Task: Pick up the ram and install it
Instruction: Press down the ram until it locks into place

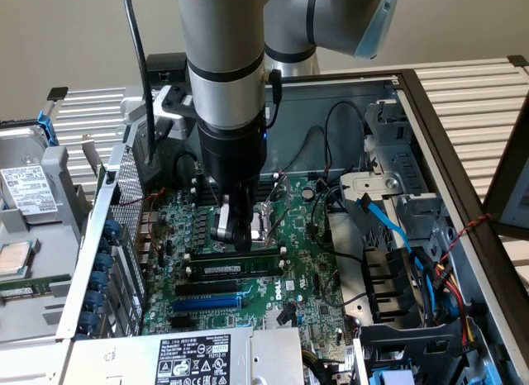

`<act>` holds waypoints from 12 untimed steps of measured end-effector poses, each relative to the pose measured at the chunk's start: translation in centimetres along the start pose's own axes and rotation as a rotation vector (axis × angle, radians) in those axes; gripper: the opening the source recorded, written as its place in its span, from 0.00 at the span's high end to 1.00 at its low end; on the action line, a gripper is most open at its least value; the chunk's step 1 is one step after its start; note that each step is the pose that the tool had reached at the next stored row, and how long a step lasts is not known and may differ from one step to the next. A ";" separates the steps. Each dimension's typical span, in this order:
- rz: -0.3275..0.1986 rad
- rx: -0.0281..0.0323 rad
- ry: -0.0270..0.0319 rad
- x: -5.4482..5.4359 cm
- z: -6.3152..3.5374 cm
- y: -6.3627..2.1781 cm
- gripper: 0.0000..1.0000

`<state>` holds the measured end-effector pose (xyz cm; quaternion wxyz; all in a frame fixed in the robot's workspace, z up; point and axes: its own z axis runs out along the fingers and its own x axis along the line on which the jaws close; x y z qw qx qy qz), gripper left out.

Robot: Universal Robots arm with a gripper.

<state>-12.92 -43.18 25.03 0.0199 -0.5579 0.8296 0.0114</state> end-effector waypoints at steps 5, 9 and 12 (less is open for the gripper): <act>0.125 0.0058 0.0005 0.0 0.15 0.00 0.89; 0.213 0.0098 0.0006 0.0 0.22 0.00 0.89; 0.265 0.0122 0.0009 0.0 0.26 0.00 0.89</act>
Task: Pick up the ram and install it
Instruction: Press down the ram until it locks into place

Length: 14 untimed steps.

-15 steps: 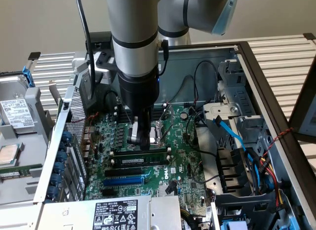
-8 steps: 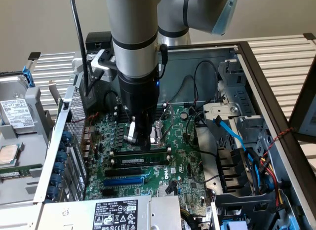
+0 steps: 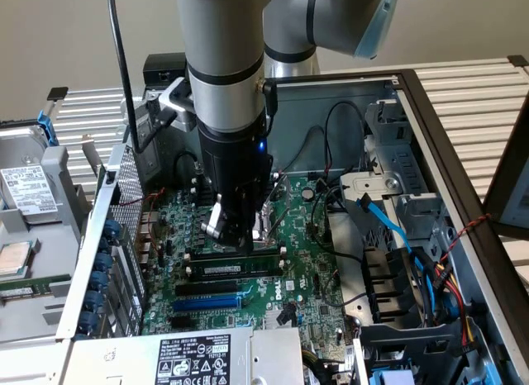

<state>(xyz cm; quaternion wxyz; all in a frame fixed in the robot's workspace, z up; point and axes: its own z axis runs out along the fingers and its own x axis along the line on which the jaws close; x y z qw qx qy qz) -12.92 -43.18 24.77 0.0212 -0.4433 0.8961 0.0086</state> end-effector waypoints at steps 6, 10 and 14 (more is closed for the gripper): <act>0.104 0.0048 0.0004 0.0 0.06 0.00 0.89; 0.168 0.0075 0.0007 0.0 0.08 0.00 0.89; 0.230 0.0093 0.0017 0.0 0.09 0.00 0.89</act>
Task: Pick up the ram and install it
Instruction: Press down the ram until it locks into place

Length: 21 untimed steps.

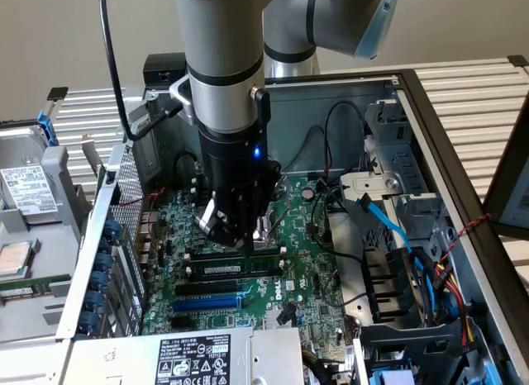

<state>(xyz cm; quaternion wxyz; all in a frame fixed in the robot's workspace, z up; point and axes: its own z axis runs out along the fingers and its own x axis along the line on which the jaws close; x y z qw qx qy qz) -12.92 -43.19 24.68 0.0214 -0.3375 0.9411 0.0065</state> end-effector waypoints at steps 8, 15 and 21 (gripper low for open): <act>0.120 0.0030 0.0032 0.0 0.01 0.00 0.89; 0.225 0.0056 0.0059 0.0 0.01 0.00 0.89; 0.316 0.0080 0.0082 0.0 0.02 0.00 0.89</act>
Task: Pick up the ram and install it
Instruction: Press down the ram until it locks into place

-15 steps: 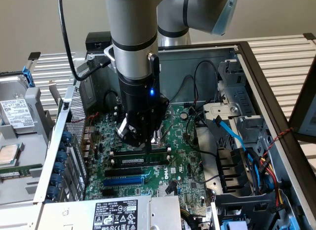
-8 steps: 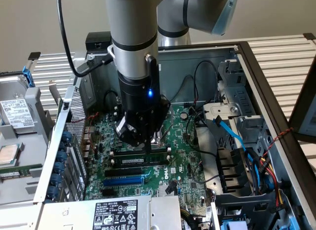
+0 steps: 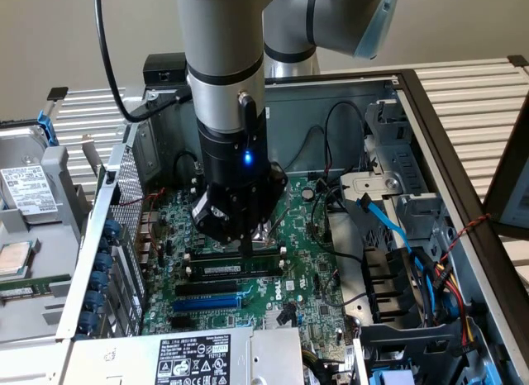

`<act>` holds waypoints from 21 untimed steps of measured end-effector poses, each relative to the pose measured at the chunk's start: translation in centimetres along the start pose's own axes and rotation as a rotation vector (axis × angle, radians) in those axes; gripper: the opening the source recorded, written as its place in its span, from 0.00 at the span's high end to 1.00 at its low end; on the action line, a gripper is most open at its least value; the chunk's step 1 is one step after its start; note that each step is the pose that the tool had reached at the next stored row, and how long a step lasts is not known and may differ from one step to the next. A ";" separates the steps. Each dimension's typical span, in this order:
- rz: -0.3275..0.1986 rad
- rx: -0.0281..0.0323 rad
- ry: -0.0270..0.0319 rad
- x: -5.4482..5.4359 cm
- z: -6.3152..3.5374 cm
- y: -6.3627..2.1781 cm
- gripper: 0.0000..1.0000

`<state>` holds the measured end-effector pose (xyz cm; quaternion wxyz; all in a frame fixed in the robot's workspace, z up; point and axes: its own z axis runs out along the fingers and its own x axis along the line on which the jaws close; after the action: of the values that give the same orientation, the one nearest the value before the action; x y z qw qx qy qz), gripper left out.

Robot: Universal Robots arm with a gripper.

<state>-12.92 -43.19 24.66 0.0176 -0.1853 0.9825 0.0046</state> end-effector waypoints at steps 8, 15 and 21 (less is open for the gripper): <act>0.122 0.0031 0.0031 0.0 0.01 0.00 0.89; 0.228 0.0060 0.0050 0.0 0.02 0.00 0.89; 0.315 0.0085 0.0061 0.0 0.02 0.00 0.89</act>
<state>-12.92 -43.19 24.64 0.0145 -0.0288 0.9995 0.0026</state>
